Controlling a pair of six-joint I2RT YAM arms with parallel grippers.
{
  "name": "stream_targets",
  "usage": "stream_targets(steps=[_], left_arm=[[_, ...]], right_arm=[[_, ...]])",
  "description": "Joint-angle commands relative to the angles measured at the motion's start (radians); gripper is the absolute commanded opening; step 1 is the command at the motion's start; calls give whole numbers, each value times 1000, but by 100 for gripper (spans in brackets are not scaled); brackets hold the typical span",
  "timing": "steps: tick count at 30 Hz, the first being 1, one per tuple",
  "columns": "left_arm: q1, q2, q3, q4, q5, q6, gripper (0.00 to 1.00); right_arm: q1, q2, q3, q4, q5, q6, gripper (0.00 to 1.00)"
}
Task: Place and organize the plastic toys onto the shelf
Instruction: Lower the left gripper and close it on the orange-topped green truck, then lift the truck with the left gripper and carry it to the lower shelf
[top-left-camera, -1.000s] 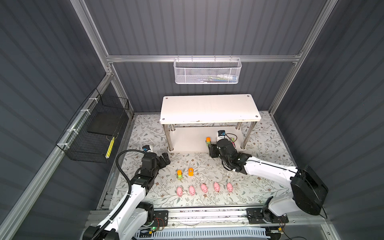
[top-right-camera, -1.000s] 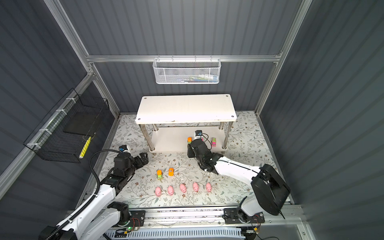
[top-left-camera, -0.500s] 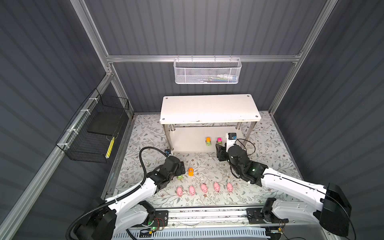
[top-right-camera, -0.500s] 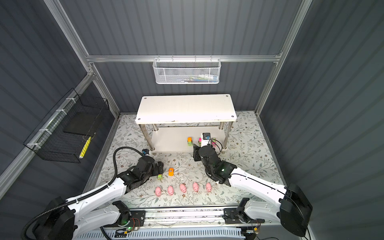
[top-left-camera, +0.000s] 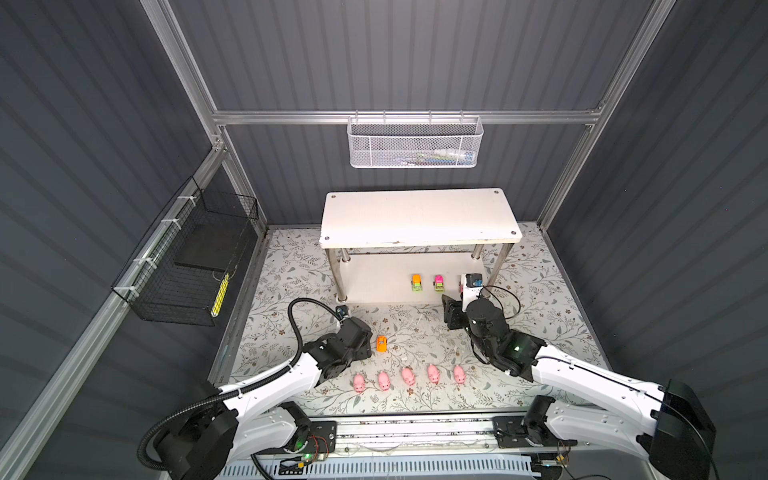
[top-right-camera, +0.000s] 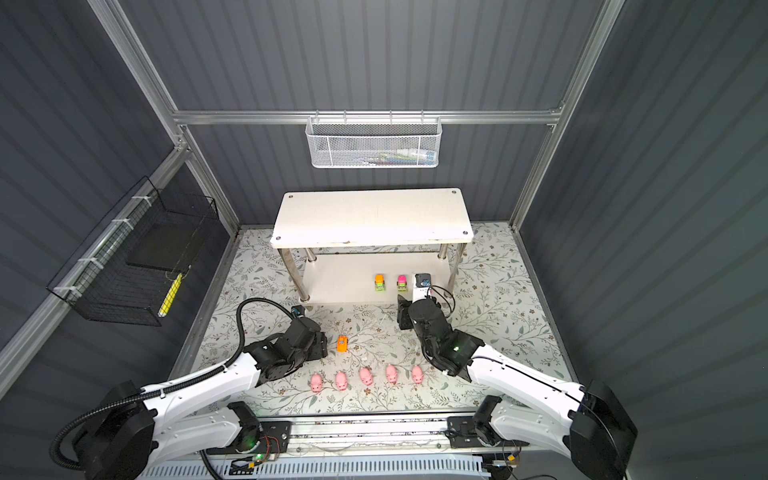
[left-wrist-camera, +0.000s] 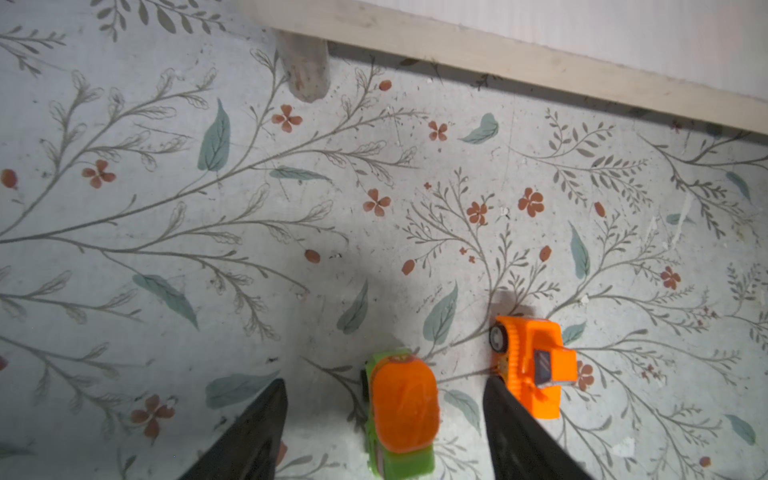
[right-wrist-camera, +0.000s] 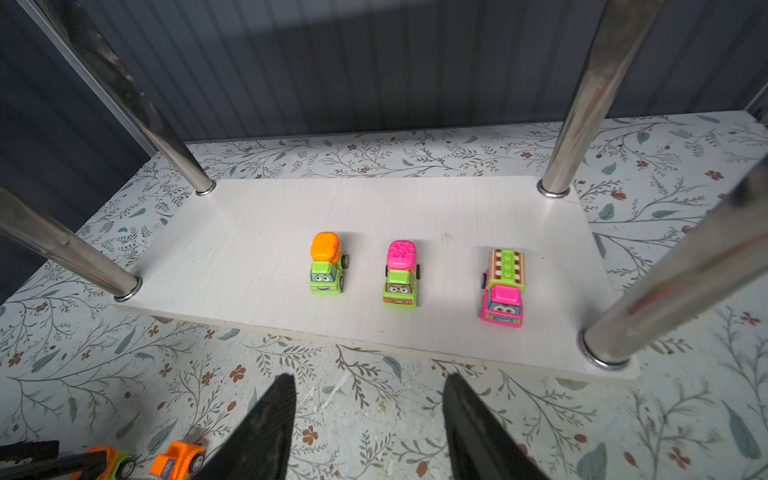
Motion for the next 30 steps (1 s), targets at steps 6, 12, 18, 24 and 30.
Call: stream_targets(steps=[6, 12, 18, 24, 30], left_arm=[[-19, 65, 55, -22, -19, -42, 65], [-26, 100, 64, -16, -21, -55, 61], [-29, 135, 79, -8, -24, -58, 51], [-31, 150, 85, -8, -28, -56, 44], [-30, 154, 87, -13, -34, -66, 35]], right_arm=[[-53, -58, -63, 37, -31, 12, 59], [-89, -64, -82, 38, -71, 28, 59], [-108, -53, -84, 45, -94, 36, 59], [-118, -43, -82, 51, -107, 34, 59], [-126, -18, -78, 58, -125, 42, 59]])
